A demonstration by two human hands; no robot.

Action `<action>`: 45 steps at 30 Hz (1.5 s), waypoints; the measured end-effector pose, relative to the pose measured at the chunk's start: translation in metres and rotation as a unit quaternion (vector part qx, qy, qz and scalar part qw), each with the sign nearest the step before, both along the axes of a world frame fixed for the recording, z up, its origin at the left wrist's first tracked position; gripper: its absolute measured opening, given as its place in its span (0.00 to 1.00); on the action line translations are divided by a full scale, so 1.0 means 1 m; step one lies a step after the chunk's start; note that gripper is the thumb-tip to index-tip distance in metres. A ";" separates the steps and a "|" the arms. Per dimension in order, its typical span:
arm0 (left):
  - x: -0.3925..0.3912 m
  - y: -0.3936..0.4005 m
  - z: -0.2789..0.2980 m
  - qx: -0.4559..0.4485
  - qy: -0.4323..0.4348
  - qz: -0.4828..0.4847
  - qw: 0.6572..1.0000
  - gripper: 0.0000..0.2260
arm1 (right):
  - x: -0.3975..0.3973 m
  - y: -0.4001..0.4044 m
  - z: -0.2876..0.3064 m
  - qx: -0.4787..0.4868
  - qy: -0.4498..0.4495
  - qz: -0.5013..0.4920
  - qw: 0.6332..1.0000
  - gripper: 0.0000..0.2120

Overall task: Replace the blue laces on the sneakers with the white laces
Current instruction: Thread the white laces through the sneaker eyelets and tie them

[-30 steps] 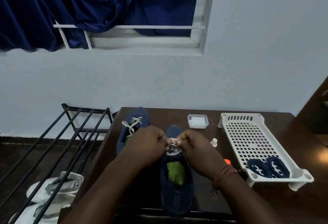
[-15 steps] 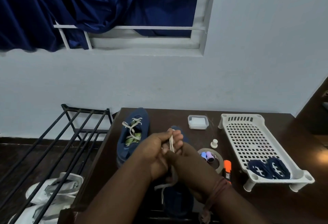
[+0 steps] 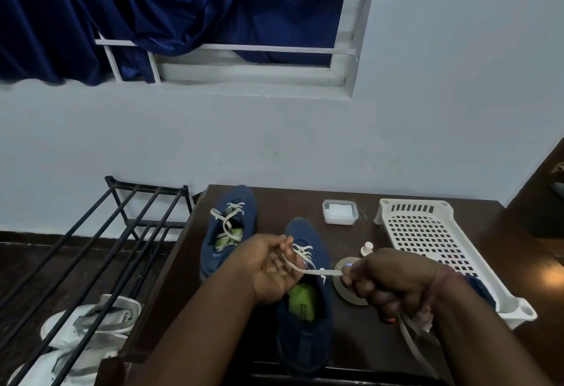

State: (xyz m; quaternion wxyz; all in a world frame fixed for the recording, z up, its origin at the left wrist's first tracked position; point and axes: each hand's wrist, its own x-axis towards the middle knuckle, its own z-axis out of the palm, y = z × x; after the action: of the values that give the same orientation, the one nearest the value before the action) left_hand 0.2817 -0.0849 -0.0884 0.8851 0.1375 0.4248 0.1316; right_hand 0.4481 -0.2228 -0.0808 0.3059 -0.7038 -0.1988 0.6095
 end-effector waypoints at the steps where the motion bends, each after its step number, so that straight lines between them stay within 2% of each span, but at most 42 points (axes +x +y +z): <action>1: 0.001 -0.003 0.000 0.029 0.011 -0.015 0.999 0.11 | 0.003 0.004 -0.003 0.001 0.024 -0.017 1.000 0.11; 3: 0.003 -0.009 -0.002 0.127 0.048 -0.072 0.988 0.12 | 0.002 0.014 -0.010 0.016 0.068 -0.047 0.996 0.13; 6: 0.004 -0.021 -0.004 0.276 0.102 -0.184 0.938 0.08 | -0.008 0.029 -0.017 0.065 0.103 -0.130 0.984 0.16; 7: 0.003 -0.024 -0.003 0.306 0.114 -0.209 0.922 0.08 | -0.013 0.033 -0.018 0.087 0.089 -0.147 0.981 0.16; 8: 0.003 -0.025 -0.004 0.331 0.125 -0.227 0.908 0.09 | -0.020 0.036 -0.016 0.111 0.029 -0.139 0.984 0.15; 9: 0.002 -0.026 -0.002 0.352 0.136 -0.239 0.894 0.10 | -0.026 0.038 -0.014 0.129 -0.073 -0.107 0.983 0.14; 10: 0.000 -0.026 0.000 0.374 0.146 -0.249 0.881 0.10 | -0.033 0.039 -0.013 0.150 -0.181 -0.071 0.969 0.14; 12: 0.000 -0.027 0.001 0.396 0.155 -0.260 0.867 0.09 | -0.046 0.039 -0.011 0.201 -0.325 -0.058 0.922 0.14; 14: 0.001 -0.027 0.003 0.368 0.144 -0.247 0.885 0.08 | -0.057 0.036 -0.009 0.244 -0.434 -0.026 0.867 0.13; 15: 0.002 -0.026 0.004 0.322 0.120 -0.233 0.910 0.10 | -0.063 0.034 -0.007 0.250 -0.475 0.006 0.844 0.12; 17: 0.000 -0.020 0.007 0.205 0.032 -0.207 0.956 0.13 | -0.069 0.028 -0.002 0.266 -0.503 0.048 0.821 0.10; 20: -0.005 -0.012 0.008 0.088 -0.037 -0.155 0.983 0.12 | -0.071 0.016 0.003 0.279 -0.516 0.079 0.806 0.08; 22: -0.003 -0.012 0.004 0.086 -0.022 -0.134 0.987 0.09 | -0.073 0.006 0.007 0.259 -0.498 0.117 0.819 0.06; 25: 0.001 -0.016 0.002 0.074 -0.011 -0.114 0.991 0.06 | -0.075 -0.003 0.010 0.279 -0.414 0.130 0.856 0.03; 27: 0.001 -0.016 0.003 0.035 -0.024 -0.092 0.995 0.08 | -0.071 -0.004 0.009 0.284 -0.310 0.086 0.903 0.03; 29: 0.000 -0.011 0.007 -0.020 -0.042 -0.044 0.998 0.10 | -0.062 -0.002 0.003 0.233 -0.205 0.023 0.950 0.06; 32: -0.005 -0.008 0.009 -0.062 -0.063 -0.021 0.996 0.10 | -0.050 -0.004 -0.004 0.144 -0.132 -0.011 0.981 0.12; 35: -0.005 -0.010 0.004 -0.039 -0.063 -0.052 0.996 0.11 | -0.041 -0.006 -0.005 0.117 -0.071 -0.050 0.989 0.12; 40: -0.001 -0.014 -0.002 0.076 0.007 -0.123 0.989 0.13 | -0.039 0.009 -0.008 0.100 -0.019 -0.128 0.987 0.06; 45: -0.001 -0.019 -0.001 0.107 0.031 -0.127 0.986 0.14 | -0.059 0.023 -0.015 0.153 -0.014 -0.179 0.972 0.07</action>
State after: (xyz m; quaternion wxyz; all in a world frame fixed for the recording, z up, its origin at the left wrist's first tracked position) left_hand 0.2809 -0.1043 -0.0895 0.8611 0.2882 0.4149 0.0586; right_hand 0.3896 -0.1996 -0.0954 0.5112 -0.6812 -0.1645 0.4976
